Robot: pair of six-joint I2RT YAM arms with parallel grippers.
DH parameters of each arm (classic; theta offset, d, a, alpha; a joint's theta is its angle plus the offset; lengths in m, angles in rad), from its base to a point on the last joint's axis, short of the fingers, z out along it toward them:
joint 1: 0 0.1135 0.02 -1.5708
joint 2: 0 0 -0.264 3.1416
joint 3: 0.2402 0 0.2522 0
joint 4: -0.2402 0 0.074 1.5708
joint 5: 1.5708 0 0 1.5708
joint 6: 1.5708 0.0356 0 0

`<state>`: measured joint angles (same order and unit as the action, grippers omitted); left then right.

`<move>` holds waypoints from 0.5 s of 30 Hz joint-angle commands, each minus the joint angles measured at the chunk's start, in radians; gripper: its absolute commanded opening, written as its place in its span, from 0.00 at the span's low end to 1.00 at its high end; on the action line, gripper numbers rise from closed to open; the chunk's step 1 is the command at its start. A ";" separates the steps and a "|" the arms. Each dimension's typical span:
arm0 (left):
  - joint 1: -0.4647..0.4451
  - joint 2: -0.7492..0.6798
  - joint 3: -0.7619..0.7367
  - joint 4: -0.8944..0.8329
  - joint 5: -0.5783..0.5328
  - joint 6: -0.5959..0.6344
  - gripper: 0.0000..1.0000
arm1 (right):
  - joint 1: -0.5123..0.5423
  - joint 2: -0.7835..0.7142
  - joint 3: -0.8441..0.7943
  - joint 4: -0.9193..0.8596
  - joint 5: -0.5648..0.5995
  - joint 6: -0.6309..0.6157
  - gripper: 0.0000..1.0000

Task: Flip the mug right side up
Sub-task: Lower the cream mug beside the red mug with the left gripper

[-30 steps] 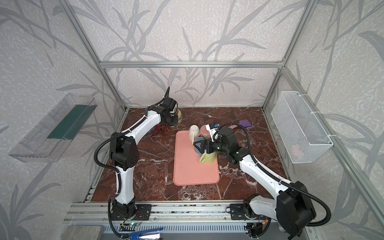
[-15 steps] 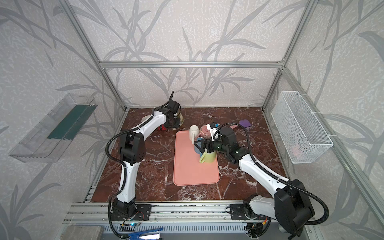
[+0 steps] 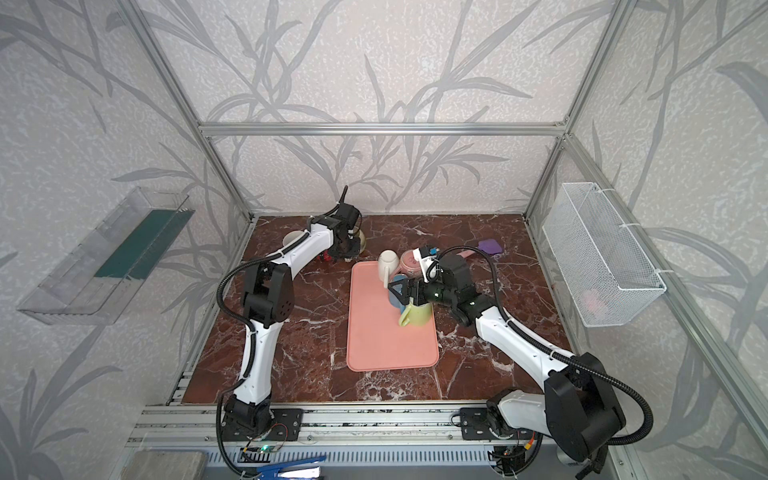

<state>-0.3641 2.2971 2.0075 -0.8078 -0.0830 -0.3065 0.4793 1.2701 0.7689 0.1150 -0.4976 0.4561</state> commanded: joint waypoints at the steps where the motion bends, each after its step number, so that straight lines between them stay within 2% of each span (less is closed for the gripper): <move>1: 0.004 0.002 0.048 0.030 -0.052 -0.006 0.00 | -0.005 0.009 -0.010 0.032 -0.007 0.004 0.91; 12: 0.004 0.005 0.031 0.007 -0.046 -0.034 0.00 | -0.008 0.017 -0.011 0.037 -0.006 0.012 0.90; 15: 0.002 -0.006 0.008 0.017 -0.038 -0.034 0.04 | -0.007 0.016 -0.011 0.038 -0.006 0.013 0.90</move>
<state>-0.3641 2.3005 2.0075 -0.8078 -0.1032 -0.3229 0.4774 1.2774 0.7689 0.1291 -0.4976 0.4641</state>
